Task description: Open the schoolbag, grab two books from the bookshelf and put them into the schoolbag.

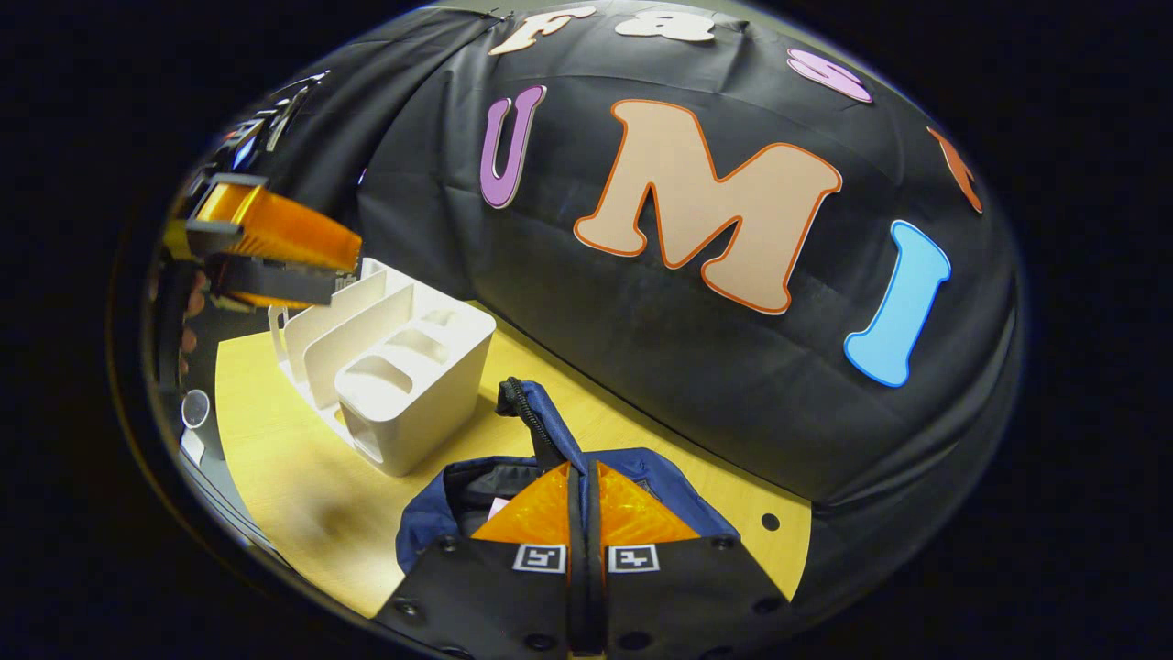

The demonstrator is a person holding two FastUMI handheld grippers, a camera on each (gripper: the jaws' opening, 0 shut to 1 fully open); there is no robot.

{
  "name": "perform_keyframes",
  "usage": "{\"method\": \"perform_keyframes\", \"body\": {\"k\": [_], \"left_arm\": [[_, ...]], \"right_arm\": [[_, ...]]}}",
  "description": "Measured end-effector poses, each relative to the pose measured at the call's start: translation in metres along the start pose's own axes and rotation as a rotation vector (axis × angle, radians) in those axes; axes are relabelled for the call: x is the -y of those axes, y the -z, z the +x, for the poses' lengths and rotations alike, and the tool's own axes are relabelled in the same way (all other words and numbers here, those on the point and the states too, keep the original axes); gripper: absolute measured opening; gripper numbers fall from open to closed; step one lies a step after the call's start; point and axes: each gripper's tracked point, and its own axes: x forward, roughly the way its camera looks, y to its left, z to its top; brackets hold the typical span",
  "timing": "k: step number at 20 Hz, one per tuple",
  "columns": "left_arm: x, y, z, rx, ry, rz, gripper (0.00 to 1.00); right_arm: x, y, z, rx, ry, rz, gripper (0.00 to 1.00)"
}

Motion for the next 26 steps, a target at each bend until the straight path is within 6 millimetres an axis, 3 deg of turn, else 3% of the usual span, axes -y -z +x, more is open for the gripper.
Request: {"method": "perform_keyframes", "body": {"k": [6,14,19,21,22,26], "left_arm": [[-0.060,-0.083,-0.008,0.073,-0.111,0.027,0.94],[-0.142,-0.140,-0.013,0.048,-0.291,0.173,0.93],[-0.190,-0.148,0.004,-0.039,-0.399,0.312,0.93],[-0.210,-0.142,0.012,-0.087,-0.436,0.319,0.89],[-0.221,-0.139,0.016,-0.109,-0.449,0.319,0.94],[-0.244,-0.122,0.031,-0.196,-0.485,0.307,0.89]], "right_arm": [[-0.003,0.001,0.005,-0.009,0.025,-0.006,0.03],[-0.003,0.003,0.007,-0.029,0.065,-0.002,0.03],[-0.006,0.004,0.009,-0.044,0.091,-0.001,0.03],[-0.006,0.005,0.010,-0.052,0.099,0.001,0.03],[-0.006,0.006,0.011,-0.055,0.105,-0.001,0.03],[-0.005,0.008,0.011,-0.072,0.128,0.002,0.03]]}}
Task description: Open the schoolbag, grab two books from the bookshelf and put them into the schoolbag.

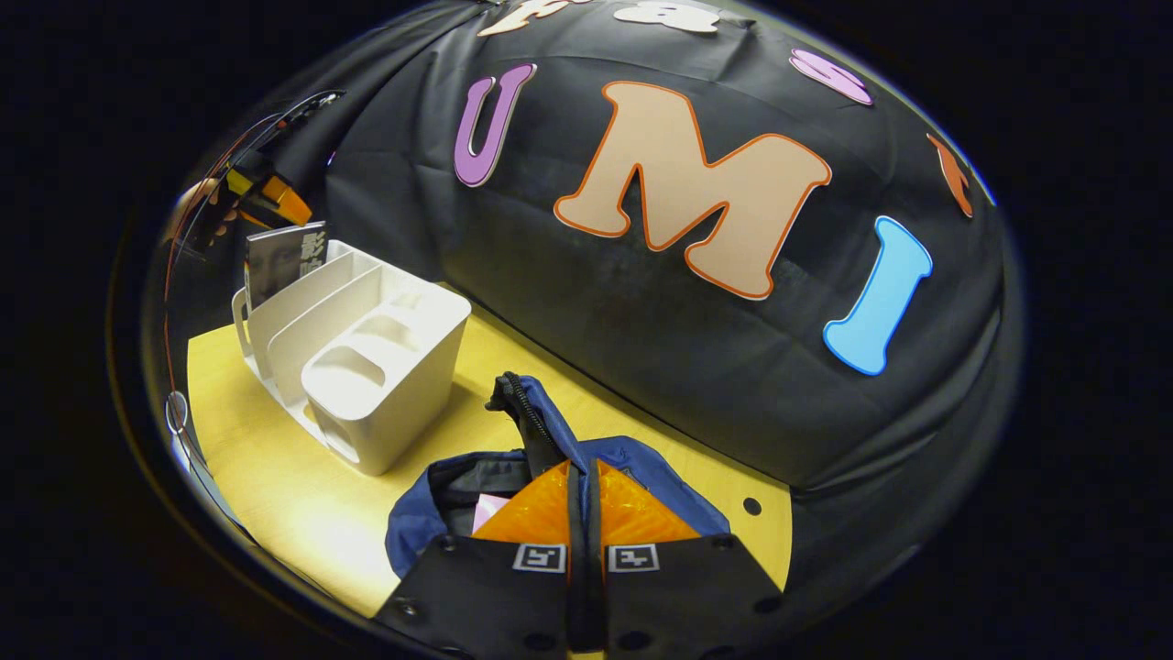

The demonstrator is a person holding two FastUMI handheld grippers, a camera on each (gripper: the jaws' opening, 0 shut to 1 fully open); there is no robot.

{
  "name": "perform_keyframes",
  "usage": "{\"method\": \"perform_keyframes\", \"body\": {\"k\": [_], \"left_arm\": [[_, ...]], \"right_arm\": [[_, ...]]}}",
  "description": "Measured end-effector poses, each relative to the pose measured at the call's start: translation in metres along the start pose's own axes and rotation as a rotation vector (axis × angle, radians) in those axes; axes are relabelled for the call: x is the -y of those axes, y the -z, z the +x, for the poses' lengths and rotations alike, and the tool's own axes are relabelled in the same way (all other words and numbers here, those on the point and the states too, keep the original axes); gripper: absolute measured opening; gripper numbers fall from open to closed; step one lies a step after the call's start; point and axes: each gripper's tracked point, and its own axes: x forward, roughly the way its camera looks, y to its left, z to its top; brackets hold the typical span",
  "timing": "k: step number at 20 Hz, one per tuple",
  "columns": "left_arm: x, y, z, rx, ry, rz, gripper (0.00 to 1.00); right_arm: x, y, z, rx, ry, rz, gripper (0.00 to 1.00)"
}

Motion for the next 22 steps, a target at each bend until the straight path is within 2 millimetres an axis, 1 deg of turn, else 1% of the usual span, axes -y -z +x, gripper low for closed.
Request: {"method": "perform_keyframes", "body": {"k": [1,4,5,6,9,10,11,12,13,15,16,17,18,19,20,21,22], "left_arm": [[0.000,0.004,0.008,-0.017,-0.004,0.002,0.94],[-0.002,0.014,0.023,-0.078,-0.011,0.018,0.94],[-0.001,0.019,0.029,-0.101,-0.013,0.027,0.98],[-0.002,0.023,0.035,-0.125,-0.018,0.036,0.94],[0.000,0.037,0.048,-0.186,-0.028,0.056,0.93],[-0.002,0.040,0.051,-0.204,-0.032,0.060,0.91],[-0.007,0.044,0.053,-0.222,-0.037,0.065,0.93],[-0.011,0.048,0.058,-0.241,-0.042,0.075,0.85],[-0.016,0.051,0.059,-0.256,-0.045,0.089,0.81],[-0.020,0.054,0.064,-0.280,-0.053,0.113,0.76],[-0.024,0.056,0.065,-0.291,-0.064,0.123,0.64],[-0.031,0.056,0.066,-0.301,-0.068,0.125,0.60],[-0.037,0.055,0.065,-0.312,-0.075,0.128,0.50],[-0.038,0.059,0.067,-0.320,-0.071,0.130,0.43],[-0.037,0.059,0.069,-0.319,-0.065,0.131,0.42],[-0.039,0.064,0.069,-0.324,-0.069,0.124,0.42],[-0.038,0.061,0.069,-0.317,-0.075,0.109,0.41]], "right_arm": [[-0.001,0.000,0.000,-0.005,0.004,0.001,0.03],[-0.001,0.002,0.001,-0.014,0.019,-0.006,0.03],[-0.002,0.002,0.001,-0.017,0.022,-0.006,0.03],[-0.002,0.002,0.002,-0.021,0.025,-0.005,0.03],[-0.002,0.003,0.002,-0.029,0.033,-0.003,0.03],[-0.002,0.004,0.002,-0.032,0.035,-0.003,0.03],[-0.002,0.004,0.002,-0.034,0.036,-0.002,0.03],[-0.003,0.005,0.001,-0.034,0.037,0.000,0.03],[-0.003,0.005,0.001,-0.037,0.037,0.002,0.02],[-0.004,0.007,0.002,-0.039,0.035,0.004,0.03],[-0.005,0.007,0.001,-0.039,0.034,0.002,0.03],[-0.005,0.006,0.001,-0.039,0.033,0.001,0.03],[-0.006,0.008,0.001,-0.040,0.030,0.001,0.03],[-0.006,0.008,0.001,-0.040,0.028,0.001,0.03],[-0.007,0.008,0.002,-0.040,0.026,0.000,0.03],[-0.007,0.008,0.001,-0.040,0.024,0.000,0.03],[-0.007,0.008,0.002,-0.039,0.023,0.001,0.03]]}}
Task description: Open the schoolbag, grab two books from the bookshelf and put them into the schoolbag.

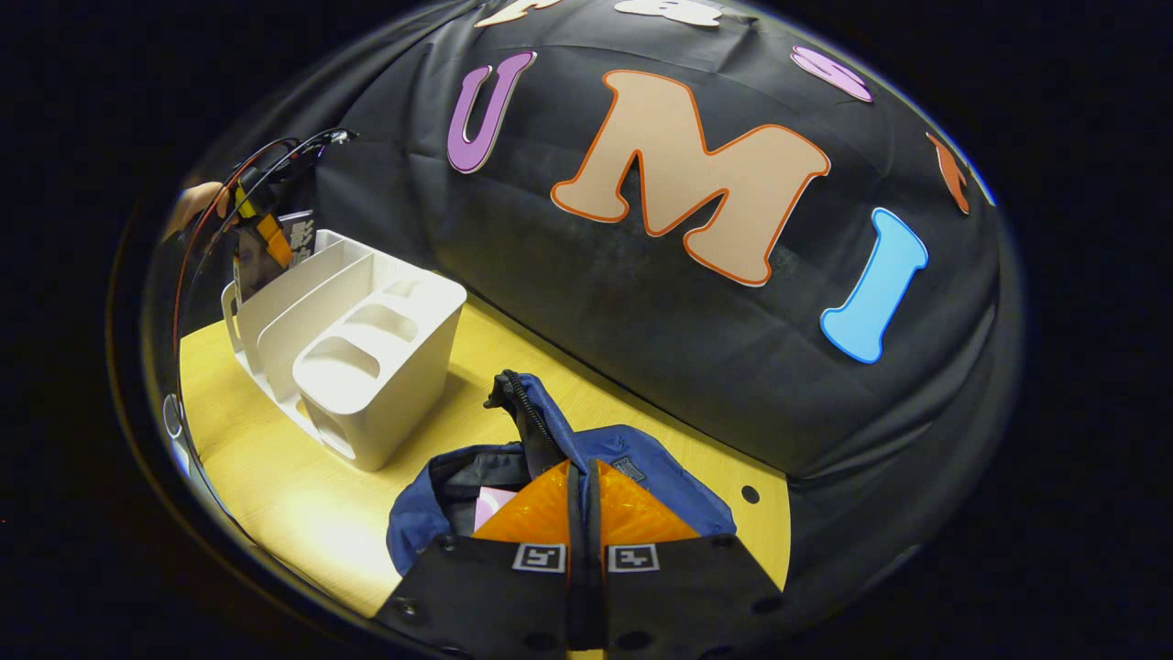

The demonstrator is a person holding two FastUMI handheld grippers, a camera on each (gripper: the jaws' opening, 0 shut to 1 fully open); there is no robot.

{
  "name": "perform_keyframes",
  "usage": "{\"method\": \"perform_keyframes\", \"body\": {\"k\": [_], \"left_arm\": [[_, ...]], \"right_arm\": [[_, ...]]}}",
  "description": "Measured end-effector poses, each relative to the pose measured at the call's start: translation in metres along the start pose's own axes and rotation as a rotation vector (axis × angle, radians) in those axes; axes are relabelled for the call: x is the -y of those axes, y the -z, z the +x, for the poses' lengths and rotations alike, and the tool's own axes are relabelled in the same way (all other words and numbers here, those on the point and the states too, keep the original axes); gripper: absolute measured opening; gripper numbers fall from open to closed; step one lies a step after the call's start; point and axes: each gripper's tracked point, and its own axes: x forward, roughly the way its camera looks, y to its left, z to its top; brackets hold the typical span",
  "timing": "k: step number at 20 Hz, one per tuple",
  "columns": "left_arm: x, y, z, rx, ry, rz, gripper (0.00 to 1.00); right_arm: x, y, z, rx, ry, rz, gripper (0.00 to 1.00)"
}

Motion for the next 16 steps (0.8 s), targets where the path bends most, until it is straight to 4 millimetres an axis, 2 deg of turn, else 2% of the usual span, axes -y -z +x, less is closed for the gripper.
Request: {"method": "perform_keyframes", "body": {"k": [9,16], "left_arm": [[0.004,-0.013,-0.002,0.095,0.016,-0.036,0.38],[0.004,-0.034,-0.010,0.203,0.005,-0.014,0.37]], "right_arm": [[-0.006,0.001,-0.004,0.005,-0.018,-0.002,0.03],[-0.007,0.000,-0.007,0.015,-0.031,-0.005,0.03]]}}
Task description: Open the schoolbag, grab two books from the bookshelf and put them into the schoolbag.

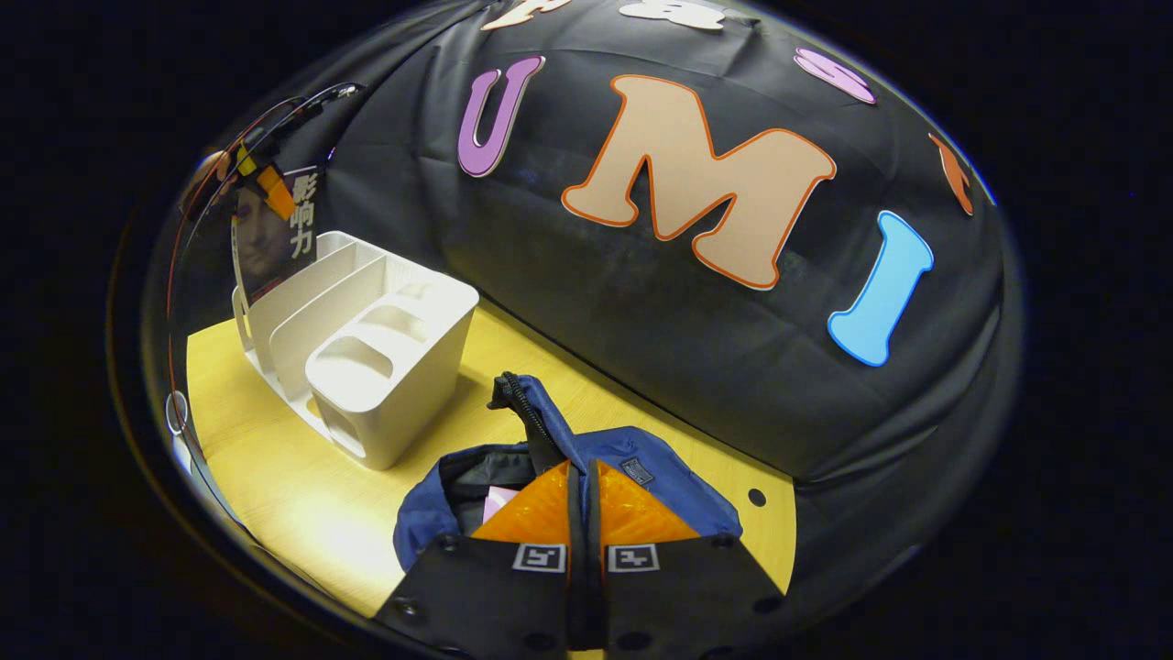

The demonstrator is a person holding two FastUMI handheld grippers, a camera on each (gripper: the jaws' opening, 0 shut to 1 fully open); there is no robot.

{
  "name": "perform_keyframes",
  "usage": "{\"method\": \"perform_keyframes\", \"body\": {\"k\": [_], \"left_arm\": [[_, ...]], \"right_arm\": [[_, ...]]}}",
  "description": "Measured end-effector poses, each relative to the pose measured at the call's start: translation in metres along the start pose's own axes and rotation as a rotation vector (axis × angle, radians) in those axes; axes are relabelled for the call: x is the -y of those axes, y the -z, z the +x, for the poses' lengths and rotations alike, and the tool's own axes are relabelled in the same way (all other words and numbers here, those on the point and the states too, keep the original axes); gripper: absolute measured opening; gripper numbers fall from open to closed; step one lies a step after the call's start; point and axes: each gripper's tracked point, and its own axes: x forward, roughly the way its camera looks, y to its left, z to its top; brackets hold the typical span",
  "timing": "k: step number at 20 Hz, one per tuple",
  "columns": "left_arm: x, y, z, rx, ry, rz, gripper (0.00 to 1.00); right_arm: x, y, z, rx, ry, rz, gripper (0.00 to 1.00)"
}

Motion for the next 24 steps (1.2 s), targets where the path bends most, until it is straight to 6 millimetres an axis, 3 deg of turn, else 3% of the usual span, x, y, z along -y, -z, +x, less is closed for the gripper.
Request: {"method": "perform_keyframes", "body": {"k": [4,10,18,22,24], "left_arm": [[0.001,-0.012,-0.029,0.046,0.007,-0.004,0.39],[0.009,-0.031,-0.088,0.131,0.051,-0.058,0.38],[0.064,-0.034,-0.132,0.174,0.247,-0.190,0.37],[0.096,-0.026,-0.136,0.179,0.341,-0.263,0.37],[0.112,-0.011,-0.135,0.160,0.388,-0.303,0.37]], "right_arm": [[-0.002,0.001,-0.001,0.005,-0.015,-0.002,0.03],[-0.006,0.002,-0.003,0.015,-0.042,-0.013,0.03],[-0.008,0.004,-0.007,0.027,-0.069,-0.017,0.03],[-0.006,0.004,-0.010,0.029,-0.080,-0.011,0.03],[-0.005,0.003,-0.011,0.034,-0.083,-0.014,0.03]]}}
